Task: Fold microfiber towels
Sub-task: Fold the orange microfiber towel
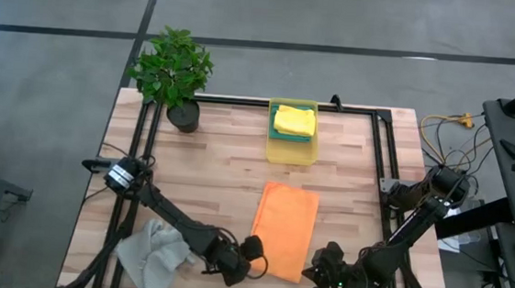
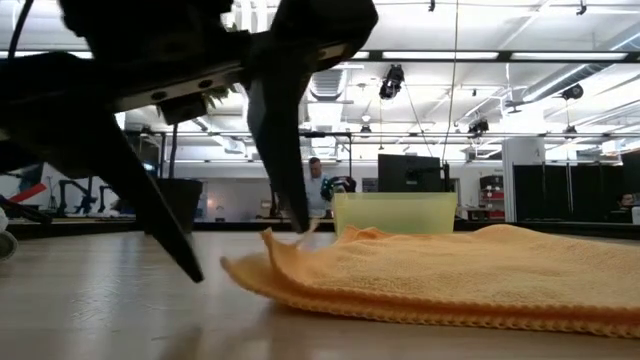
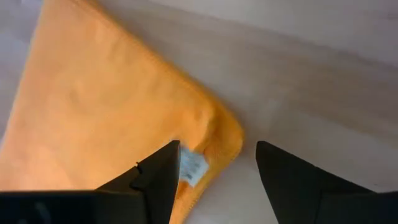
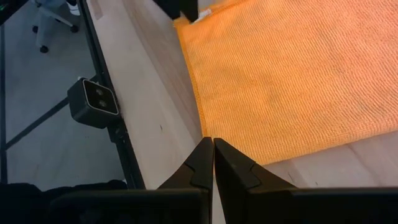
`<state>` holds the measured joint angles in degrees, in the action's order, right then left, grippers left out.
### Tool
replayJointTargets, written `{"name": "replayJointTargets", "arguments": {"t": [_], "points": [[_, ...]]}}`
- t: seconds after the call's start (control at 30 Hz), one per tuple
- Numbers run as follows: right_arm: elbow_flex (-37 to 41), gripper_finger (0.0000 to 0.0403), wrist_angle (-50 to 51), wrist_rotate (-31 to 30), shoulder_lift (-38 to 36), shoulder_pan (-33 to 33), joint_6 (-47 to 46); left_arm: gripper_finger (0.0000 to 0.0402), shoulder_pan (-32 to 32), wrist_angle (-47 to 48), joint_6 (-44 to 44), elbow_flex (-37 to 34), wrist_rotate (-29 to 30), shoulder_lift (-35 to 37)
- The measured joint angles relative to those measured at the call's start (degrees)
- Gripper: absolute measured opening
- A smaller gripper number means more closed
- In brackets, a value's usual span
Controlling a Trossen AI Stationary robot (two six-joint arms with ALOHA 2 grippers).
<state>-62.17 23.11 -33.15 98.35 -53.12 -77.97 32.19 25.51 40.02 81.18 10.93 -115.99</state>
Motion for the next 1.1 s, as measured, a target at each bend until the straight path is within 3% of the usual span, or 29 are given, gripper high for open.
{"name": "replayJointTargets", "arguments": {"t": [0.27,0.7,1.1], "points": [[0.0,0.0009,0.0,0.0,0.0,0.0,-0.2,0.0199,-0.4,-1.4,2.5,-0.1,3.5,-0.5],[0.0,0.0009,0.1,-0.5,0.0,0.0,0.0,0.0193,-0.7,-5.6,2.5,-2.1,1.1,-0.5],[0.1,0.0009,-1.0,-1.6,0.0,0.7,4.5,0.0075,-1.0,-5.9,2.4,-2.0,0.5,-2.3]]}}
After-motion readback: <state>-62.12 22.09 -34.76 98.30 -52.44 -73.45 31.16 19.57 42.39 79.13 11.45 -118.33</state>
